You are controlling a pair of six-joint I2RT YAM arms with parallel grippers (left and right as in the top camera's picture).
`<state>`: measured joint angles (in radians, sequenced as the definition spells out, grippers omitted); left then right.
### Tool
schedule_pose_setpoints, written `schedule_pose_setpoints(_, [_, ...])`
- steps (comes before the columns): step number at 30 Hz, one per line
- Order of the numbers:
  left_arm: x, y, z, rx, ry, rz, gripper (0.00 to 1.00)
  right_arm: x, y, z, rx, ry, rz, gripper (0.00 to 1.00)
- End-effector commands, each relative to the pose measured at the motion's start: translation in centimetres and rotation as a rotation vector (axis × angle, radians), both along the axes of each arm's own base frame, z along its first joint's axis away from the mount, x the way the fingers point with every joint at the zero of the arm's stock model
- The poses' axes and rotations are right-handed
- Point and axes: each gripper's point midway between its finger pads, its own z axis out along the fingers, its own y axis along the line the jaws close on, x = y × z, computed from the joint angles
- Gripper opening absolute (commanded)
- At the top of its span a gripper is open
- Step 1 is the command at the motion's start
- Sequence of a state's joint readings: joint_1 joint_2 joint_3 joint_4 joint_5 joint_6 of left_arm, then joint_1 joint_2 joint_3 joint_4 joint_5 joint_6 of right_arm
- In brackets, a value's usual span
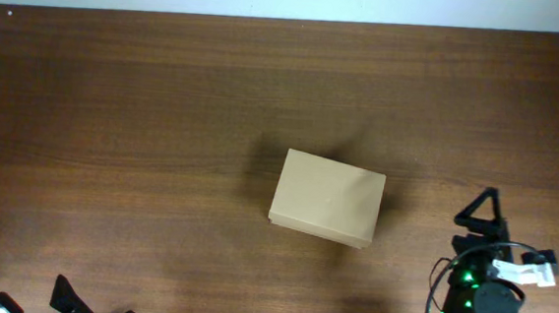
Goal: Pack container
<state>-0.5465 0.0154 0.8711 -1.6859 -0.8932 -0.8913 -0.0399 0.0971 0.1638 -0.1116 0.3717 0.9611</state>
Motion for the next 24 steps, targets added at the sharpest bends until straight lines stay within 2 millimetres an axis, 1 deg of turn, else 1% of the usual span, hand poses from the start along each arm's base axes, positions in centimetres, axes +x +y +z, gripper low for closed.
schedule_pose_setpoints(1, [-0.1,0.1,-0.1,-0.011,-0.012,0.013,0.99,0.3,0.6,-1.8,-0.006,0.023,0.040,0.99])
schedule_pose_setpoints(4, [-0.1,0.1,-0.1,-0.012,-0.012,0.013,0.99,0.5,0.8,-3.3,-0.004,0.043,0.054,0.99])
schedule_pose_setpoints(9, [-0.1,0.1,-0.1,-0.011,-0.012,0.013,0.99,0.6,0.9,-4.9,-0.007,0.074,0.065,0.99])
schedule_pose_setpoints(14, [-0.1,0.1,-0.1,-0.011,-0.012,0.013,0.99,0.5,1.1,-4.4,-0.030,0.056,0.074,0.99])
schedule_pose_setpoints(17, [-0.1,0.1,0.0,-0.012,-0.012,0.013,0.99,0.7,1.6,-4.4,-0.029,0.054,0.101,0.99])
schedule_pose_setpoints(24, [-0.1,0.1,-0.1,-0.011,-0.012,0.013,0.99,0.7,1.6,-4.4,-0.029,0.053,0.104,0.99])
